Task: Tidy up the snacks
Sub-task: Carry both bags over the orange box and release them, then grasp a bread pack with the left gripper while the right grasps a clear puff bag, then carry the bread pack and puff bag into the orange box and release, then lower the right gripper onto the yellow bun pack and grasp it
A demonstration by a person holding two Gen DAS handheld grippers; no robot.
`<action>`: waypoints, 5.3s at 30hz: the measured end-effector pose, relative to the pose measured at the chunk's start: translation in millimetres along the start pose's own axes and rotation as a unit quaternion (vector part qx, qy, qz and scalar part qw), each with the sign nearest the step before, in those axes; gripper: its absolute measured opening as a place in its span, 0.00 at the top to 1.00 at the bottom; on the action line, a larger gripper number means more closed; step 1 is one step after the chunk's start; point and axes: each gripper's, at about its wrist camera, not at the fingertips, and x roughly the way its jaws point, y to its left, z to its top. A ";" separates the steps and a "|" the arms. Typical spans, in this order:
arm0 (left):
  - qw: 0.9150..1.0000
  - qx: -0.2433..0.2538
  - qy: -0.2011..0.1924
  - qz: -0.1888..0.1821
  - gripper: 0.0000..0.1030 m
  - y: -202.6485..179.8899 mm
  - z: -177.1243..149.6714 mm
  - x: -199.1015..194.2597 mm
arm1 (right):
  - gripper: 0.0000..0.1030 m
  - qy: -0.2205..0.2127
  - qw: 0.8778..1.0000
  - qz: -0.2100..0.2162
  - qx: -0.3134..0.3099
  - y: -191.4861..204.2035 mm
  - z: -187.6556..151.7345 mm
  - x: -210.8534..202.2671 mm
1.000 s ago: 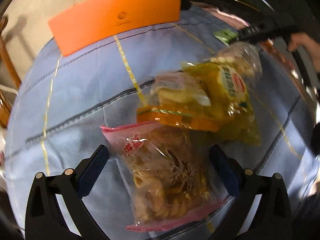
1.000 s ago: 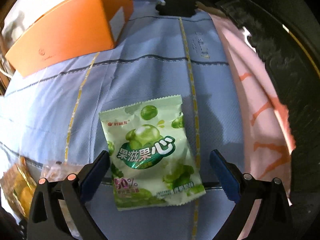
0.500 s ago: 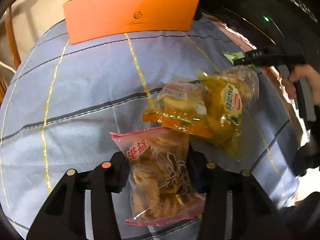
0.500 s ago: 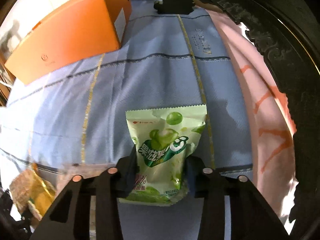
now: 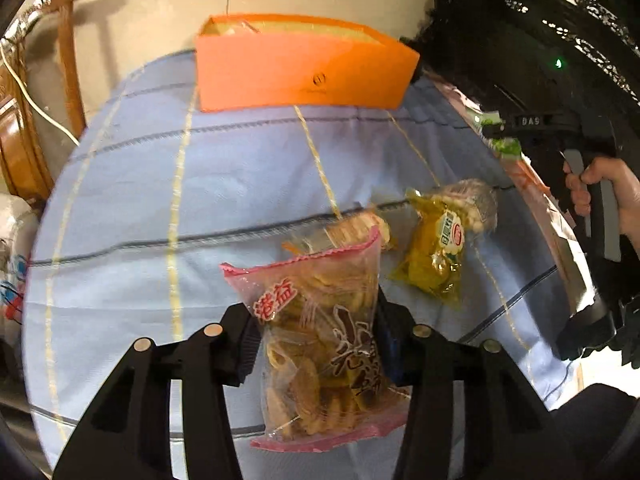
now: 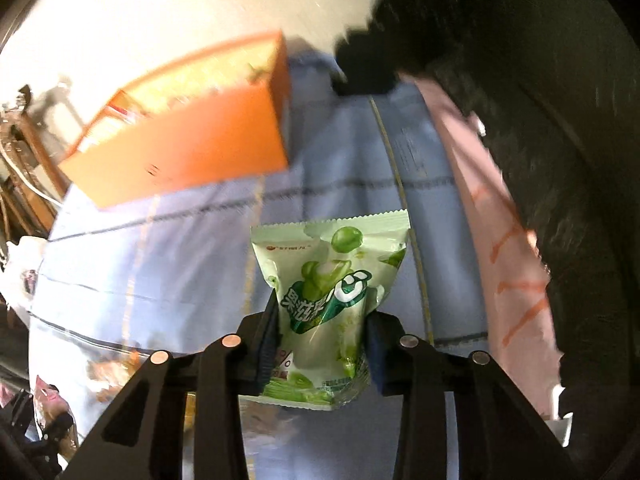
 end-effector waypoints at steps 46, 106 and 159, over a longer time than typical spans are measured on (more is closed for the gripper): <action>0.975 0.108 -0.129 0.146 0.04 15.0 308.6 50.5 | 0.03 -0.047 0.998 0.034 -0.009 72.4 169.0 10.6; 0.984 0.135 -0.111 0.025 0.67 -17.1 207.5 14.7 | 0.62 -0.069 0.997 0.023 -0.041 81.9 54.6 -14.6; 0.955 0.292 -0.037 0.043 0.04 -111.3 -10.5 82.6 | 0.04 0.340 0.918 -0.026 0.202 85.7 -91.7 49.8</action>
